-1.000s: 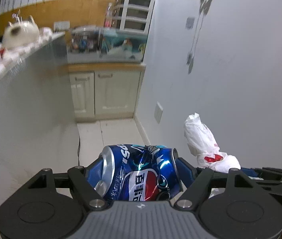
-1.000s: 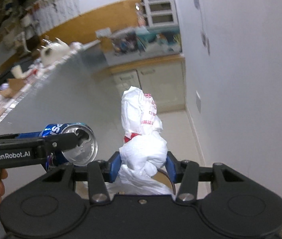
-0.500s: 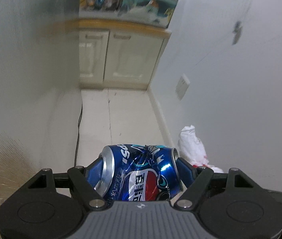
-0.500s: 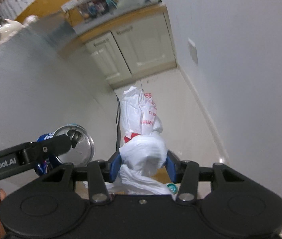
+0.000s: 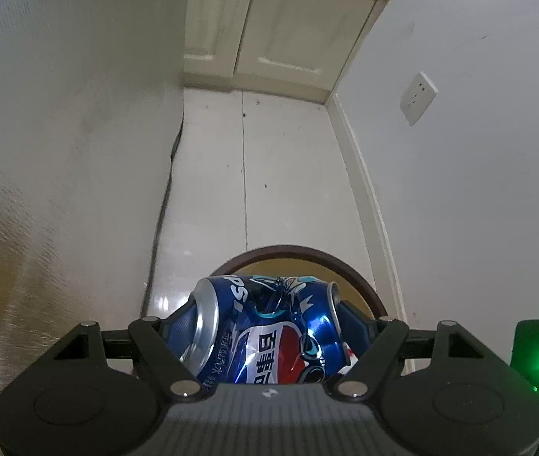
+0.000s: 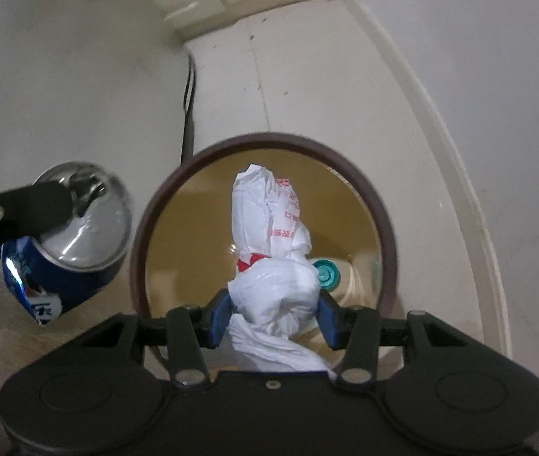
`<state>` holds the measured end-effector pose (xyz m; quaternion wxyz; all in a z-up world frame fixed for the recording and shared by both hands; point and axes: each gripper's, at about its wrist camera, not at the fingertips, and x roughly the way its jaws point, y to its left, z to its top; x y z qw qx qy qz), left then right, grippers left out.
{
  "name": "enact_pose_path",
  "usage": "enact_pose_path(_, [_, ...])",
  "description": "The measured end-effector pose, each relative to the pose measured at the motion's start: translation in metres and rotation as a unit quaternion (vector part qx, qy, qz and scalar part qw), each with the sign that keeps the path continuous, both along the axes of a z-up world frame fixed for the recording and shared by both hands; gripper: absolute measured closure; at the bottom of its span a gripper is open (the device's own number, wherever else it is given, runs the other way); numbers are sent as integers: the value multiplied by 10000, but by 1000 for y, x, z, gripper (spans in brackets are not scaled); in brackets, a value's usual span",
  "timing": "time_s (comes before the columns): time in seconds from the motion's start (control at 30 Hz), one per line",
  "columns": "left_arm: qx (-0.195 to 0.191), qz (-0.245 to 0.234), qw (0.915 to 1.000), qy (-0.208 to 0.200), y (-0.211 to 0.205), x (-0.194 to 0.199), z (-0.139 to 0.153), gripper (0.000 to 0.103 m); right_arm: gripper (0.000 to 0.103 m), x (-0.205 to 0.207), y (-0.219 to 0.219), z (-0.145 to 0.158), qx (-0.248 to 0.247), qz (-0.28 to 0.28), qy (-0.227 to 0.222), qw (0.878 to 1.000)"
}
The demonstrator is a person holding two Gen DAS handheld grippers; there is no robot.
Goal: Collect trash
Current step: 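Carry both items over the trash bin and open both tools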
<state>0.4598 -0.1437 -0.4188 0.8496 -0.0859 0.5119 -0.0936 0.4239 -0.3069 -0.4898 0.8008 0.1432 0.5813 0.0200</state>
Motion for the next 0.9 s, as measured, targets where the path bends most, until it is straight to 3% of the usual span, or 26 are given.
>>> enact_pose_path(0.13, [-32,-13,9999,95,-1,13,-20,25,50,8,6,-21,106,282,-131,9995])
enact_pose_path(0.17, [-9,-49,9999,92,-2,15,-23,25,45,5,5,-26,183,322,-169,9992])
enact_pose_path(0.2, [16,-87,9999,83,-3,15,-25,25,25,6,4,-30,215,341,-192,9990])
enact_pose_path(0.23, [28,-107,9999,83,-4,16,-27,25,13,6,4,-33,173,363,-221,9989])
enact_pose_path(0.53, [-81,-402,9980,486,-13,23,-59,24,13,2,5,-27,-634,1442,-79,9875])
enact_pose_path(0.7, [-207,-514,9959,717,-18,26,-80,24,13,3,11,-23,-611,1816,62,9814])
enact_pose_path(0.9, [-447,-517,9938,874,-22,30,-93,23,13,14,1,-25,-551,1758,158,9827])
